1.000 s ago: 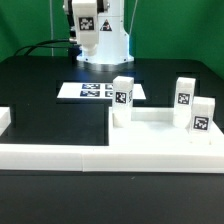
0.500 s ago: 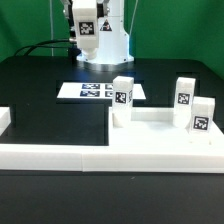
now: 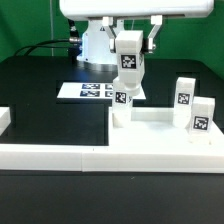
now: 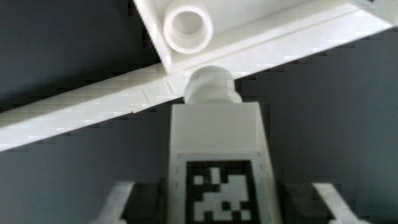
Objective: Assemble square table
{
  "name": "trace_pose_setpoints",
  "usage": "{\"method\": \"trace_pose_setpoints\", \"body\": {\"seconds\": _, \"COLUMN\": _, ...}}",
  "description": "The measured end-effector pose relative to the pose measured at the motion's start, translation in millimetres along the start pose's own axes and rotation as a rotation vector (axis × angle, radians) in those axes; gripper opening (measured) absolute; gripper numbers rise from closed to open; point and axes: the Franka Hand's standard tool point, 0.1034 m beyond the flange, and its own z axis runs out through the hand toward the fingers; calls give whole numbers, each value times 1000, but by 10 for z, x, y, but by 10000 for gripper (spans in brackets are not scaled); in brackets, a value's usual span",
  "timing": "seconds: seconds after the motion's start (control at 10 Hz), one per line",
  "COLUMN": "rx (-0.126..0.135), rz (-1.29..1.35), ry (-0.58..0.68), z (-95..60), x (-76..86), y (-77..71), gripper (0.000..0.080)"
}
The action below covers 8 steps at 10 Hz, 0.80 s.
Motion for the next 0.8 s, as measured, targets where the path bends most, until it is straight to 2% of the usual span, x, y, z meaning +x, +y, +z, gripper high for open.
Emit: {"method": "trace_pose_setpoints", "body": {"seconds": 0.8, "rx": 4, "rz": 4, "ry": 50, "z": 25, "x": 0, "y": -23, "gripper": 290}}
